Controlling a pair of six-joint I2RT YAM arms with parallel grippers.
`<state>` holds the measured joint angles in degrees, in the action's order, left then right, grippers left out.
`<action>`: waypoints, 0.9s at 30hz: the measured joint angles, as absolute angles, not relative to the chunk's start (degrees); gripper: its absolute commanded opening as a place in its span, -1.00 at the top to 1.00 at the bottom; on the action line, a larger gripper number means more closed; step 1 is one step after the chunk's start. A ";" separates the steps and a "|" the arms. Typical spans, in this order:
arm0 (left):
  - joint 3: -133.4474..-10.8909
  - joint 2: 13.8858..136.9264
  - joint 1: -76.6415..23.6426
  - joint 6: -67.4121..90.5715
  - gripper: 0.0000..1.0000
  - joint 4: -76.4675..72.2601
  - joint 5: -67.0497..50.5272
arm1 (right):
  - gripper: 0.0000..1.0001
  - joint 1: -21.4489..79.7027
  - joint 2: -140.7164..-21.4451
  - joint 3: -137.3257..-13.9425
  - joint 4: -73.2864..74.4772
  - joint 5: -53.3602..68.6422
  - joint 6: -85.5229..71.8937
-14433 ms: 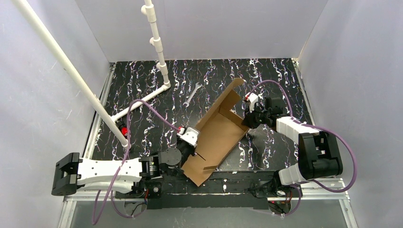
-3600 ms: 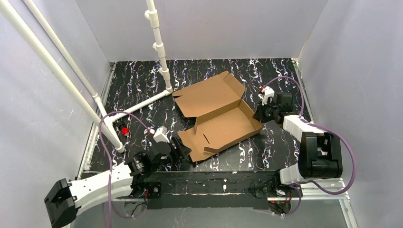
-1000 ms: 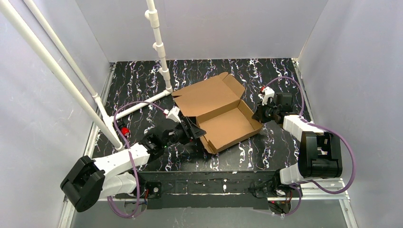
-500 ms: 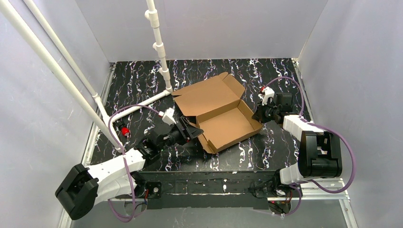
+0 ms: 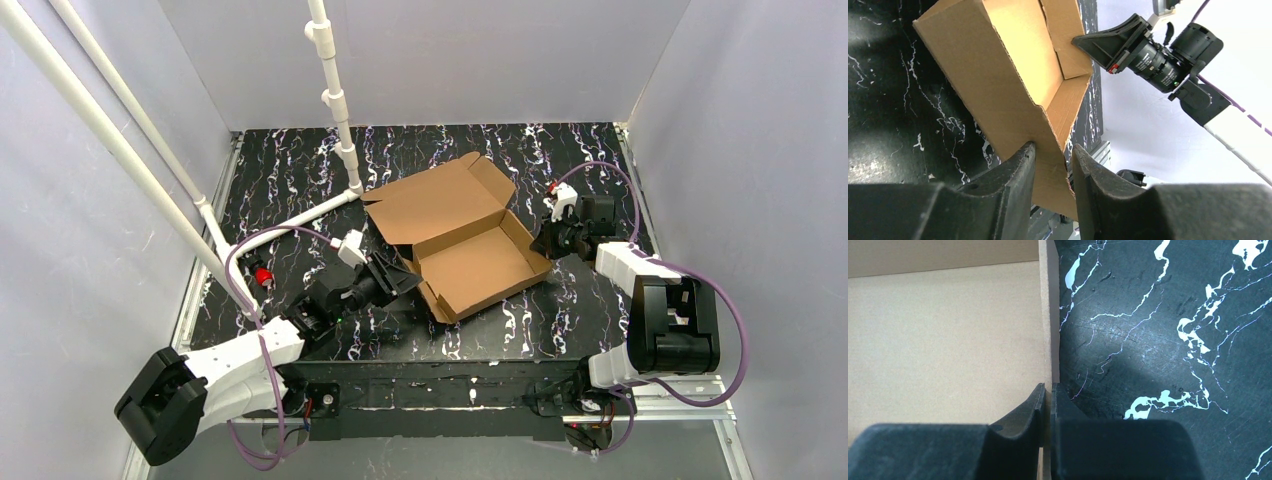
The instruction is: Fold the paper box
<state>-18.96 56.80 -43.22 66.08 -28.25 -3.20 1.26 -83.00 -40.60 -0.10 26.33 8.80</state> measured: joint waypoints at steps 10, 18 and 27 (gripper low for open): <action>-16.32 57.08 -43.22 66.35 0.76 -35.29 -3.42 | 0.77 1.28 -83.42 -40.60 -0.25 26.39 8.84; -15.33 58.78 -43.00 66.65 1.00 -39.51 -3.92 | 0.77 1.26 -83.44 -40.60 -0.32 26.39 8.91; -13.43 62.48 -41.91 66.65 1.00 -40.66 -4.03 | 0.77 1.26 -83.53 -40.60 -0.49 26.55 8.95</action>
